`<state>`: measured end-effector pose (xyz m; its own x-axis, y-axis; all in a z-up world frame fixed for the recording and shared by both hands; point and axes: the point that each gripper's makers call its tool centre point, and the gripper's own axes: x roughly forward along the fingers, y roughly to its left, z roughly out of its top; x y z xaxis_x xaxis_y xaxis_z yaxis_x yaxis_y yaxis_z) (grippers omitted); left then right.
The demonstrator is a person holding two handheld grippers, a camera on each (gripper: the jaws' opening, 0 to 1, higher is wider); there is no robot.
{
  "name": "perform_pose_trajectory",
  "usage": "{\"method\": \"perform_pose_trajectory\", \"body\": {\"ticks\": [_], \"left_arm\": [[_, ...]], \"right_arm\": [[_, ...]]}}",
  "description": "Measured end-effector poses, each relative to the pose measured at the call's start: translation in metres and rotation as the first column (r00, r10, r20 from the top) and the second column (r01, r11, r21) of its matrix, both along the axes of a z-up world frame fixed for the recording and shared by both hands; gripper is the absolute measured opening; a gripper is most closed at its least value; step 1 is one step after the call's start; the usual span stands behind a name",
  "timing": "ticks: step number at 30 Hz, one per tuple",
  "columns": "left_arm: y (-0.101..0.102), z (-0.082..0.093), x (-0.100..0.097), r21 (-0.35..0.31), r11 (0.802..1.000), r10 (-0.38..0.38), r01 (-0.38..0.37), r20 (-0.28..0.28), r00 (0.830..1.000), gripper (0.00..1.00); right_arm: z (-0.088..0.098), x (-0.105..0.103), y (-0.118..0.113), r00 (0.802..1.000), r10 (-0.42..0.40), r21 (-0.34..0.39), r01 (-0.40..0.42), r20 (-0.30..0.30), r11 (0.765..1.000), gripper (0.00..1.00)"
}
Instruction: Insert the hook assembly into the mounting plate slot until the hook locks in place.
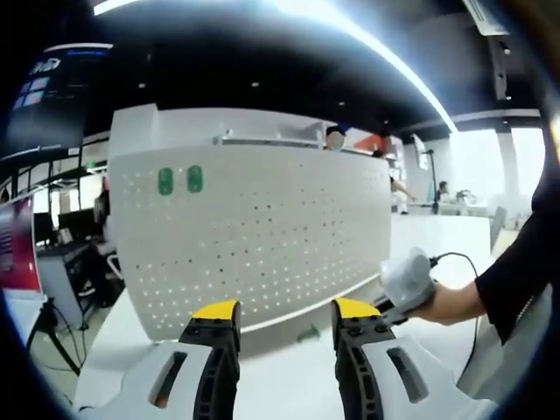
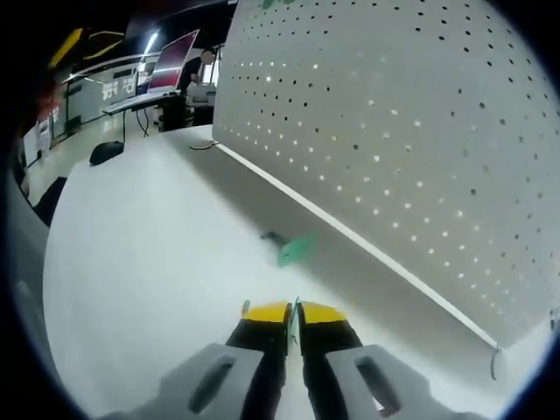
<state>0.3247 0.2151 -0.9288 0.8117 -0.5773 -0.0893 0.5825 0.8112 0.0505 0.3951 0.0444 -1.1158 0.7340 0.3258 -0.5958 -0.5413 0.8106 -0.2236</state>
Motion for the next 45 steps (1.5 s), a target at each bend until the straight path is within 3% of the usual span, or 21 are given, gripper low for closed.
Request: {"method": "perform_pose_trajectory", "body": {"ticks": [13, 35, 45], "left_arm": [[0.0, 0.0, 0.0, 0.002, 1.0, 0.0, 0.0, -0.001, 1.0, 0.42], [0.0, 0.003, -0.001, 0.005, 1.0, 0.0, 0.0, 0.016, 1.0, 0.42], [-0.002, 0.003, -0.002, 0.014, 1.0, -0.009, 0.009, 0.02, 1.0, 0.41]], "right_arm": [[-0.001, 0.001, 0.002, 1.0, 0.008, -0.003, -0.008, -0.006, 1.0, 0.01], [0.028, -0.002, 0.006, 0.999, -0.042, 0.154, 0.04, 0.005, 0.987, 0.0], [0.074, -0.004, 0.026, 0.997, -0.029, 0.266, 0.008, 0.074, 0.964, 0.0]]}}
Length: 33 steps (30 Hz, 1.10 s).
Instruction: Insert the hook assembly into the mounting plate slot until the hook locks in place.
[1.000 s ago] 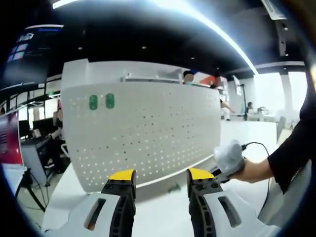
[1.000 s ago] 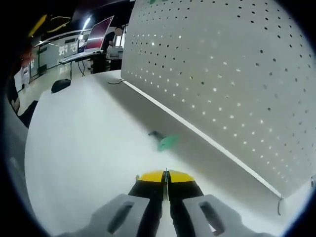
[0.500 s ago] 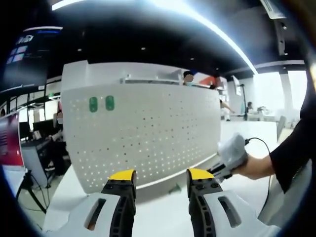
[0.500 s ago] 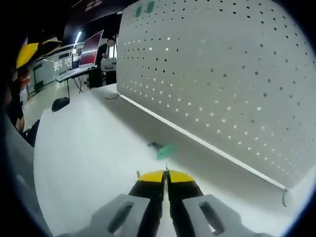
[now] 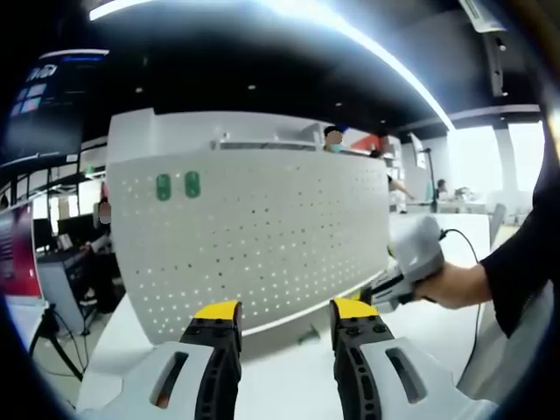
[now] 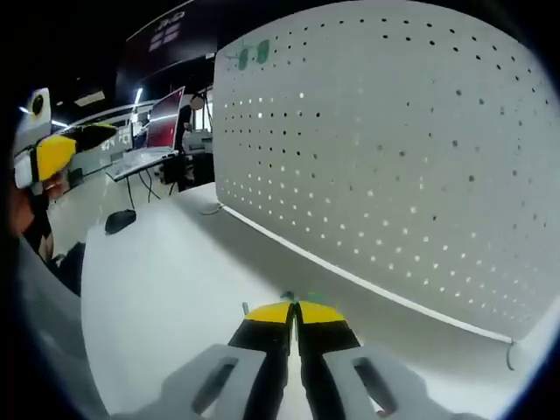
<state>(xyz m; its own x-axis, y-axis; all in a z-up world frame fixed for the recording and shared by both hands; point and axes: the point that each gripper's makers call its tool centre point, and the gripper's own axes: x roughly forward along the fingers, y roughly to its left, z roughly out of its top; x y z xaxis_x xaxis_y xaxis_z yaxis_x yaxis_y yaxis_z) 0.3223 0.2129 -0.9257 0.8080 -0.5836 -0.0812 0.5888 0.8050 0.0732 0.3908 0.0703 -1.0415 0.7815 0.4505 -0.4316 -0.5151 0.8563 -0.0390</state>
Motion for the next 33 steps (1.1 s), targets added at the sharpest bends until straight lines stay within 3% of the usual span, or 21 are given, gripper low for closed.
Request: {"method": "perform_pose_trajectory", "body": {"ticks": [17, 26, 33], "left_arm": [[-0.013, -0.005, -0.005, 0.041, 0.998, -0.043, 0.043, -0.002, 0.999, 0.38], [-0.016, -0.004, -0.008, 0.044, 0.998, -0.055, 0.055, 0.007, 0.998, 0.34], [-0.014, 0.004, -0.01, 0.042, 0.997, -0.061, 0.059, 0.044, 0.997, 0.26]], "right_arm": [[0.08, -0.025, 0.045, 0.992, 0.068, 0.204, -0.088, 0.103, 0.975, 0.0], [0.113, -0.048, 0.08, 0.975, 0.156, 0.227, -0.189, 0.156, 0.955, 0.0], [0.122, -0.059, 0.098, 0.966, 0.204, 0.24, -0.238, 0.158, 0.941, 0.0]]}}
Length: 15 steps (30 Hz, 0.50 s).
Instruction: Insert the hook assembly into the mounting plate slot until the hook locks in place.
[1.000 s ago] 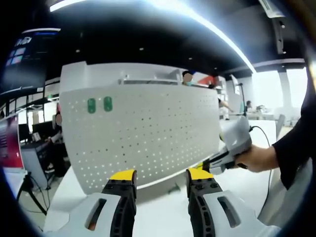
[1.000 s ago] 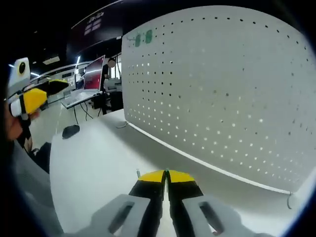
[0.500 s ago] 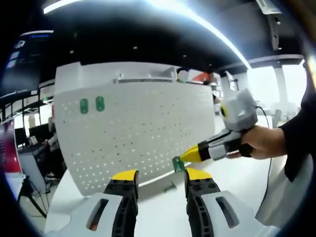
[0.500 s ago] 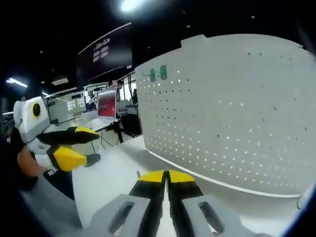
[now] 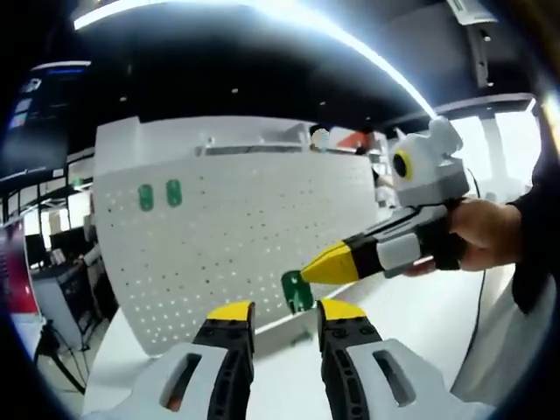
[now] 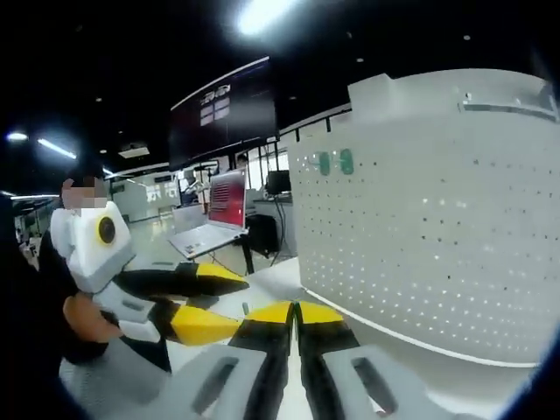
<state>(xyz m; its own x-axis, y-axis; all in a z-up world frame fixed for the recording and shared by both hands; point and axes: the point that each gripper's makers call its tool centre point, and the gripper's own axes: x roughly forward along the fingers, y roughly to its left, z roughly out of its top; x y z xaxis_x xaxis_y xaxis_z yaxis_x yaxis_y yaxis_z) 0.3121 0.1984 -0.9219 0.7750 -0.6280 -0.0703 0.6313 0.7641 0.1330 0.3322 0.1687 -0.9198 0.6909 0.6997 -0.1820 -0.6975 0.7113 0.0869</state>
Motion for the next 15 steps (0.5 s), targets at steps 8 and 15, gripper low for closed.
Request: {"method": "perform_pose_trajectory", "body": {"ticks": [8, 15], "left_arm": [[-0.002, 0.004, -0.003, 0.032, 0.999, -0.021, 0.019, 0.041, 0.999, 0.14], [-0.003, 0.004, -0.004, 0.045, 0.999, -0.029, 0.026, 0.05, 0.998, 0.09]], "right_arm": [[0.005, -0.01, 0.014, 0.999, 0.042, 0.016, -0.042, -0.012, 0.999, 0.0], [0.008, -0.019, 0.022, 0.998, 0.066, 0.017, -0.065, -0.015, 0.998, 0.0]]}}
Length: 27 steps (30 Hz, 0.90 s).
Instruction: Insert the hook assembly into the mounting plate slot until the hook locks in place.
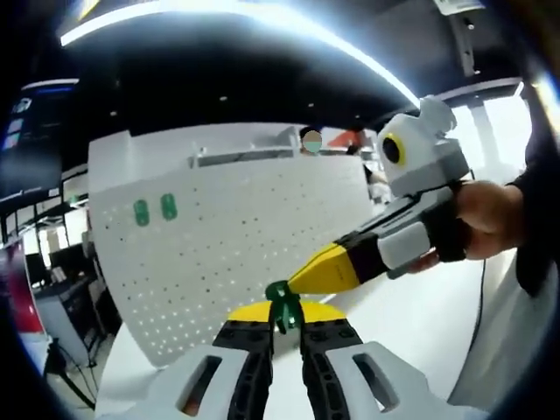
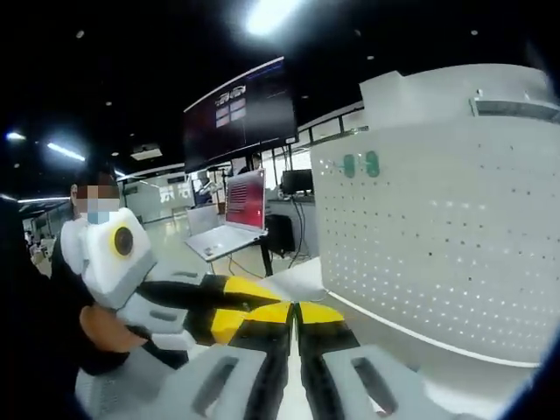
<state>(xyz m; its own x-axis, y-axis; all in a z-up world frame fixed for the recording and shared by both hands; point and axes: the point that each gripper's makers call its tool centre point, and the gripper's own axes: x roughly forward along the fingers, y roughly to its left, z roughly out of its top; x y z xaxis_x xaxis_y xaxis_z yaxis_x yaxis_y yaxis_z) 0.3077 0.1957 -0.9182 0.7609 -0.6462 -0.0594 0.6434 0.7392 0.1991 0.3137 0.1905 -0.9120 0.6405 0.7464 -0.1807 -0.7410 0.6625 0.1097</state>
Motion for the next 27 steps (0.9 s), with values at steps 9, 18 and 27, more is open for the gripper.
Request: {"method": "perform_pose_trajectory", "body": {"ticks": [9, 18, 27], "left_arm": [[0.0003, -0.0002, 0.0001, -0.002, 1.0, 0.002, -0.002, -0.005, 1.0, 0.07], [0.0004, -0.0012, 0.001, -0.007, 1.0, 0.004, -0.004, -0.011, 1.0, 0.07], [0.0002, -0.0009, 0.0016, -0.035, 0.999, -0.001, 0.0, -0.027, 1.0, 0.06]], "right_arm": [[0.0003, -0.0032, 0.002, 1.0, 0.005, 0.011, -0.005, -0.009, 1.0, 0.0], [0.0017, -0.0037, 0.0016, 1.0, 0.0, 0.04, 0.0, -0.021, 0.999, 0.0], [0.0034, -0.003, 0.0008, 1.0, -0.002, 0.066, 0.004, -0.026, 0.998, 0.0]]}}
